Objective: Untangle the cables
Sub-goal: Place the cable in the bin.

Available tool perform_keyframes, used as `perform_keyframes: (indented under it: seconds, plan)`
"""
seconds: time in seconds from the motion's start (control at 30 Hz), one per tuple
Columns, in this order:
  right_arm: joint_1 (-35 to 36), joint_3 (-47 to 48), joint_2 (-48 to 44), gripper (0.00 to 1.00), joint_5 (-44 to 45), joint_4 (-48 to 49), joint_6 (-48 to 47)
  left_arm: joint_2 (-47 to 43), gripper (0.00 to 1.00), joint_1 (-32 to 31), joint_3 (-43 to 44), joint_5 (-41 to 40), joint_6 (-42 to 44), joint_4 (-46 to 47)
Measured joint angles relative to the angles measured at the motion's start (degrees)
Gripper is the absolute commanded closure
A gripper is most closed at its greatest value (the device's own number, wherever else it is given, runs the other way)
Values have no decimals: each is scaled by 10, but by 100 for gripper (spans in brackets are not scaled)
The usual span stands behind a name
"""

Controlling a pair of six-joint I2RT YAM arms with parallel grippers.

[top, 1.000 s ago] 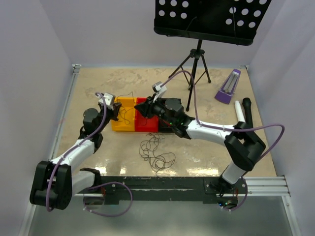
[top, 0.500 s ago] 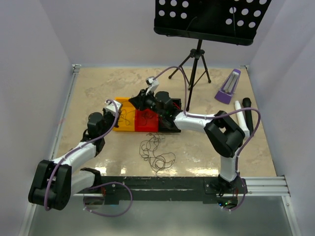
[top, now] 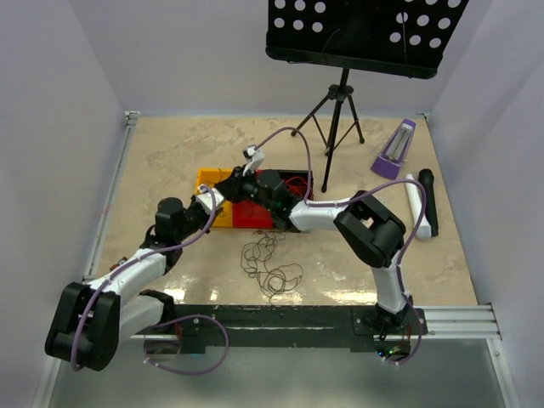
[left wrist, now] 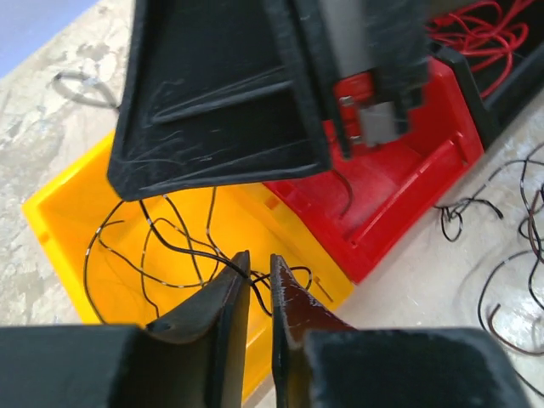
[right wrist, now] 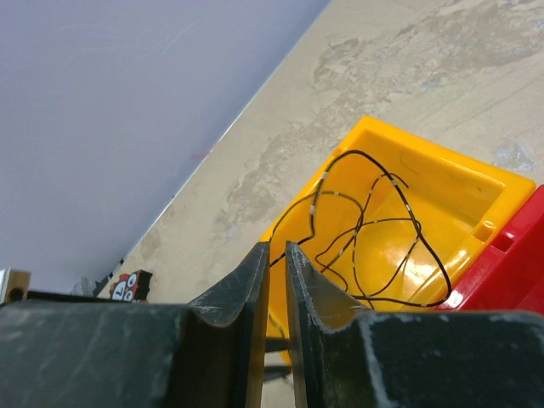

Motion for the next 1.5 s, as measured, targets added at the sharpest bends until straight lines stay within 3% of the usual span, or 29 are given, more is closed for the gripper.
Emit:
perform_keyframes:
  seconds: [0.07,0.1,0.13,0.3,0.5,0.77,0.87,1.07,1.23,1.33,1.4,1.5]
  plan:
    - [-1,7,13,83,0,0,2,-4,62,0,0,8,11,-16]
    - [-1,8,17,83,0,0,3,-6,49,0,0,10,17,-24]
    - [-1,8,21,83,0,-1,4,-8,41,0,0,11,22,-32]
    - [-1,11,34,83,5,-8,4,-24,18,-1,1,17,33,-76]
    - [-1,54,55,85,15,-43,2,-43,6,-1,38,23,35,-147]
    - [2,107,86,85,15,-93,-12,-82,4,18,135,83,50,-279]
    - [2,112,92,86,12,-108,-20,-107,10,46,164,101,45,-313]
    - [4,116,99,86,0,-119,-30,-123,10,86,179,98,-16,-272]
    - [6,116,99,86,-3,-122,-36,-77,15,88,173,111,-40,-205]
    - [7,115,99,86,-3,-122,-40,-24,22,88,169,111,-40,-177]
    - [7,113,99,86,-5,-120,-42,-5,35,89,155,103,-42,-157]
    - [7,102,92,84,-12,-116,-44,5,45,89,142,77,-46,-125]
